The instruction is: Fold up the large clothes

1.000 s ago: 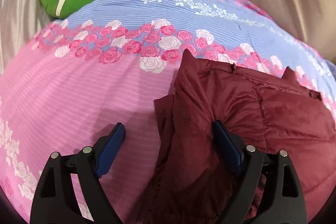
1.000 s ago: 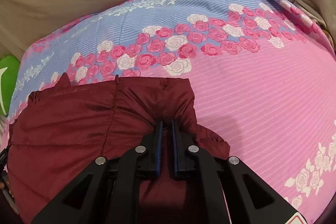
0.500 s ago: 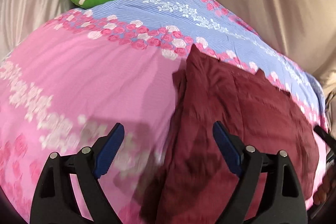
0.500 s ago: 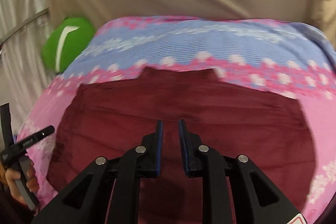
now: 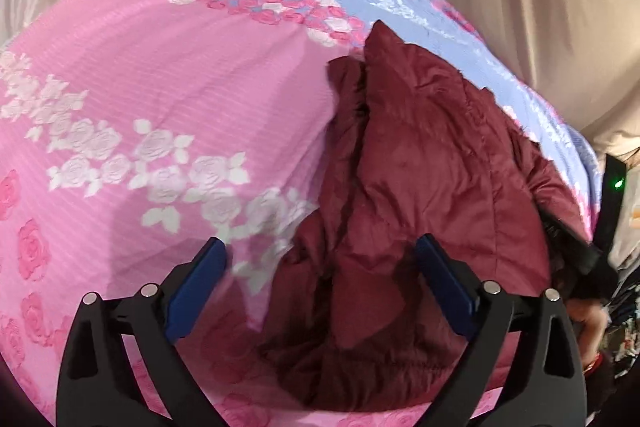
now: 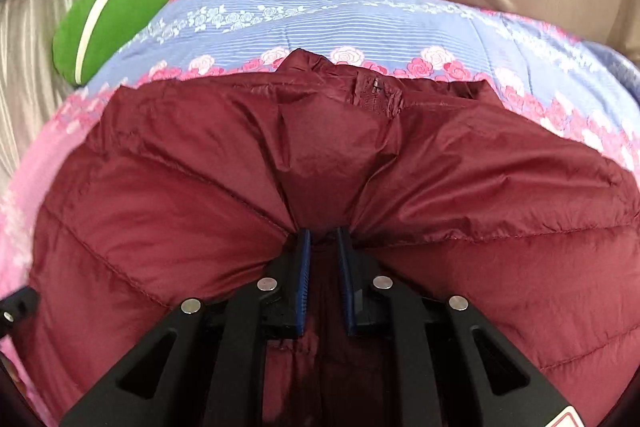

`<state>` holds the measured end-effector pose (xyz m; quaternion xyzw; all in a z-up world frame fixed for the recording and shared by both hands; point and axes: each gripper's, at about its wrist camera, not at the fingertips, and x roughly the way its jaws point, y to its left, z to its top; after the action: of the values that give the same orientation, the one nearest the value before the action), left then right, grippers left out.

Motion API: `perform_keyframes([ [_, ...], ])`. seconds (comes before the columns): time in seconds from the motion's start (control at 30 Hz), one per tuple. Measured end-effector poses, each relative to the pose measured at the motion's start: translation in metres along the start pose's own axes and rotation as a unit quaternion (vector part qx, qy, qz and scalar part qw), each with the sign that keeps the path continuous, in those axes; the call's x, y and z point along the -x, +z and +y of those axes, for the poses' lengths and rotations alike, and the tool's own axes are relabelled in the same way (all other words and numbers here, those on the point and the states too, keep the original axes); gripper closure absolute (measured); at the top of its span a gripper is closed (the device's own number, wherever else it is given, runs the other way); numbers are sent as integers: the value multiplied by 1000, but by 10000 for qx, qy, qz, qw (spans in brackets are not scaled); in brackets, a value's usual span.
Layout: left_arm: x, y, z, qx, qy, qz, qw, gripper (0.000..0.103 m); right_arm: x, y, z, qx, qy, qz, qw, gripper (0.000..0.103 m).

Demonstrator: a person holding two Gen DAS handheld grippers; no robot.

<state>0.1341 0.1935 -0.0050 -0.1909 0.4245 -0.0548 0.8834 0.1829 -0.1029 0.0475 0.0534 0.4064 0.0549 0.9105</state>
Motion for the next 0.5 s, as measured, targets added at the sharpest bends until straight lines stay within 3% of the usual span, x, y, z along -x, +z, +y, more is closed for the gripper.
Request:
perform_keyframes([
  [0.13,-10,7,-10,-91,-106,-53,9999,9,-1,0,1,85,-53,-12,9999,88],
  [0.2,-14,10,-17,-163,-316,-5,9994,25,-1,0,0,42,1,-21,10000,88],
  [0.27,-20,15,-22,-103,-622,175,9979,49,-1,0,-2,-6,59,-26,10000,88],
  [0.3,-22,17,-23,-4,-829,293,9961,57,-1,0,-3,-31,91,-29,9999,88],
  [0.37,-22,19,-26,64,-969,327,9947,79,-1,1,-4,-57,128,-33,9999,88],
  [0.5,-6,22,-29,21,-1047,202,9943,90,11,7,-17,-334,544,65,9979,87],
])
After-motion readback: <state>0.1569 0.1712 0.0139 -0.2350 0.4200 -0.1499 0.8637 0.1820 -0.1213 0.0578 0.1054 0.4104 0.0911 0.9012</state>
